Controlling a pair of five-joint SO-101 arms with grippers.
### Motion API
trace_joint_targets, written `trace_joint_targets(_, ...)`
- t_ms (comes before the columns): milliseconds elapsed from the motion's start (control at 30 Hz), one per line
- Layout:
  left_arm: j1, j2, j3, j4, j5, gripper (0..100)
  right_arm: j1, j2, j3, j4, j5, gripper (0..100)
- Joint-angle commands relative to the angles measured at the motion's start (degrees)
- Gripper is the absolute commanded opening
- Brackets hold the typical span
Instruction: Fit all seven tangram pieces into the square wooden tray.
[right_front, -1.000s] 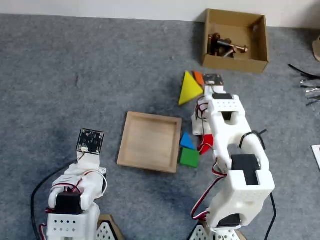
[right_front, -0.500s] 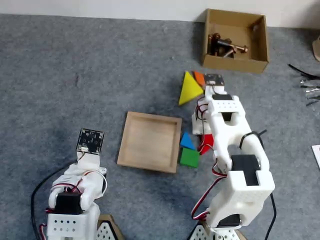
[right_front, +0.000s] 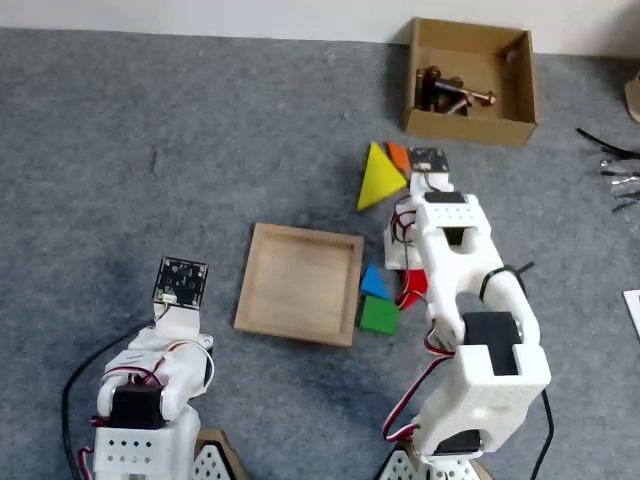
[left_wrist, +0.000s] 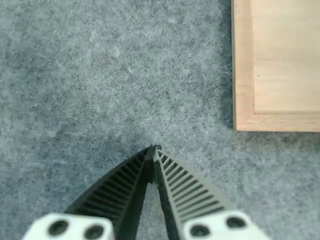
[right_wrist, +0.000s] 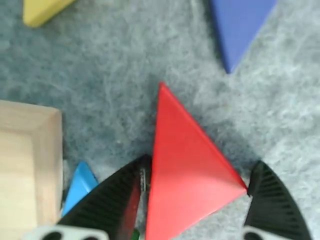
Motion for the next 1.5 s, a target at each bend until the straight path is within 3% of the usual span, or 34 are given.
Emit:
trace_joint_targets(0, -0.57, -0.31, 1.10, 0.18, -0.53, 1, -0.57, -1.01, 0.31, -0.75, -0.97, 28.9)
trace_joint_targets(600, -0.57, -0.31, 1.10, 0.18, -0.53, 1, -1.27, -2.95, 0.66, 0.92, -1.41, 35.3)
trace_joint_targets(767, -0.57, -0.31, 1.10, 0.18, -0.53, 1, -3.38, -2.95, 3.82, 0.48, -1.41, 28.4)
trace_joint_targets(1300, -0.57, -0.31, 1.10, 0.18, -0.53, 1, -3.38, -3.03, 4.09, 0.48, -1.49, 27.6)
trace_joint_targets(1467, -0.57, -0.31, 1.10, 0.18, -0.53, 1, -2.42, -3.21, 4.09, 0.57, -1.49, 23.1)
